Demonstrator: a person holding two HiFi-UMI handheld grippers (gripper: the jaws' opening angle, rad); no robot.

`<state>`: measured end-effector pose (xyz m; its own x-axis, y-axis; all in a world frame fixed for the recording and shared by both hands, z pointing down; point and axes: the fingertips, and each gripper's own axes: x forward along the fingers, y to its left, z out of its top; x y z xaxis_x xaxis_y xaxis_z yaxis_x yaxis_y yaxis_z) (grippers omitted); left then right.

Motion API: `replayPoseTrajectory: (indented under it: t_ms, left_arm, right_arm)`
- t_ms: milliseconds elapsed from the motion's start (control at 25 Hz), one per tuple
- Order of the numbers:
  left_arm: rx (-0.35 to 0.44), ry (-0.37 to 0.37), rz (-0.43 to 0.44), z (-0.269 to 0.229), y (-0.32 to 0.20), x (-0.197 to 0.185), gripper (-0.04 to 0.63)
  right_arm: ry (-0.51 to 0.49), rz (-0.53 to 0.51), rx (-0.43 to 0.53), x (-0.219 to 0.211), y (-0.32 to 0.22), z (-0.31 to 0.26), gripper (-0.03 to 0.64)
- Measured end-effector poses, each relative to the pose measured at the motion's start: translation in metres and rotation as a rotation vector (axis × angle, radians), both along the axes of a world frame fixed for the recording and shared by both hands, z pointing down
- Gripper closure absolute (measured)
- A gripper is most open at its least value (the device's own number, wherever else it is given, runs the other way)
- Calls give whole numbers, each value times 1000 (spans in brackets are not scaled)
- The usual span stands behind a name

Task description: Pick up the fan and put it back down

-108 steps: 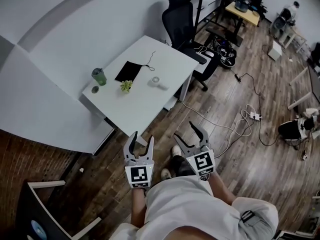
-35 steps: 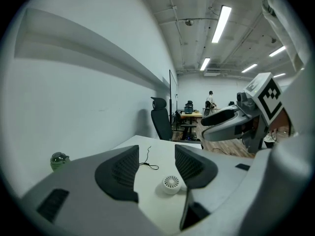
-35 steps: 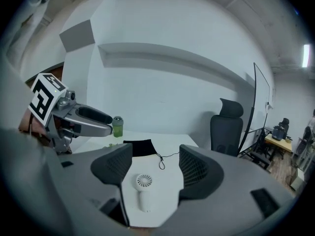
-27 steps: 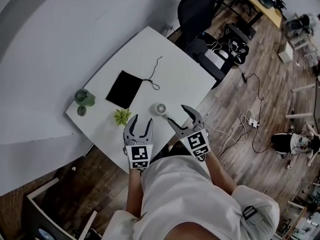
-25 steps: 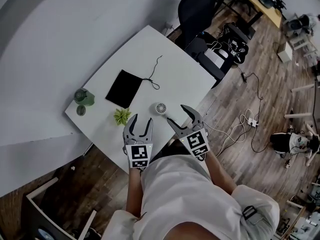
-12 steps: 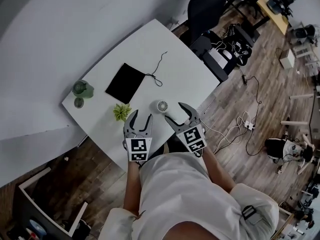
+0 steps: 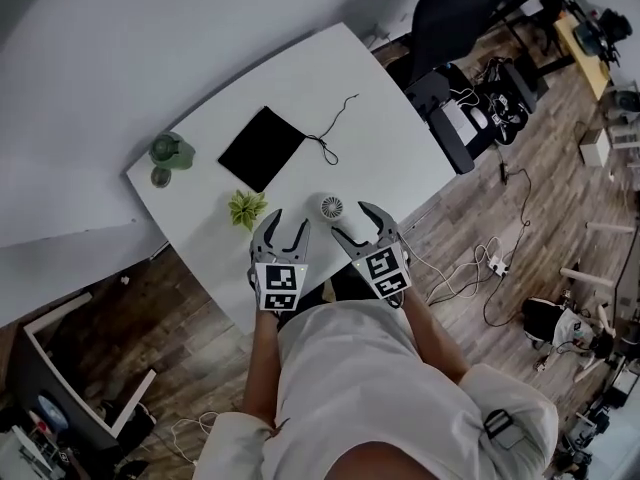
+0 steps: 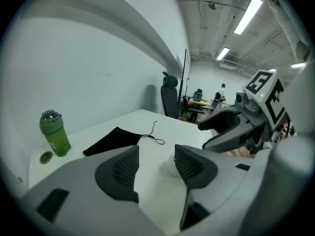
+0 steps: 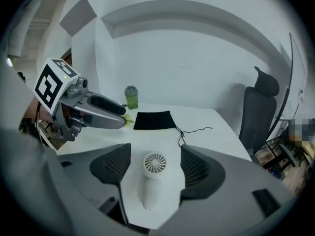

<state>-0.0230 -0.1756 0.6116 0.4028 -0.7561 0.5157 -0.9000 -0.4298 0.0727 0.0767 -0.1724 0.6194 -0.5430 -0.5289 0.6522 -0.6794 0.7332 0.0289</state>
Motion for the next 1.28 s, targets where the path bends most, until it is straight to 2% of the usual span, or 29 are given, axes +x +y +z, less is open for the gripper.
replayPoseTrajectory:
  t_ms: [200,560,1280]
  left_arm:
    - [-43,-4,-42,15,5,5,373]
    - [-95,-25,-68,34,9,11,373]
    - [-174,-29,-101,64,11,12,373]
  right_arm:
    - [7,-52,-30,1,-2,12,293]
    - [27,-118,-87,0,-4,39,280]
    - [69,-176,-200,-11,-11,90,228]
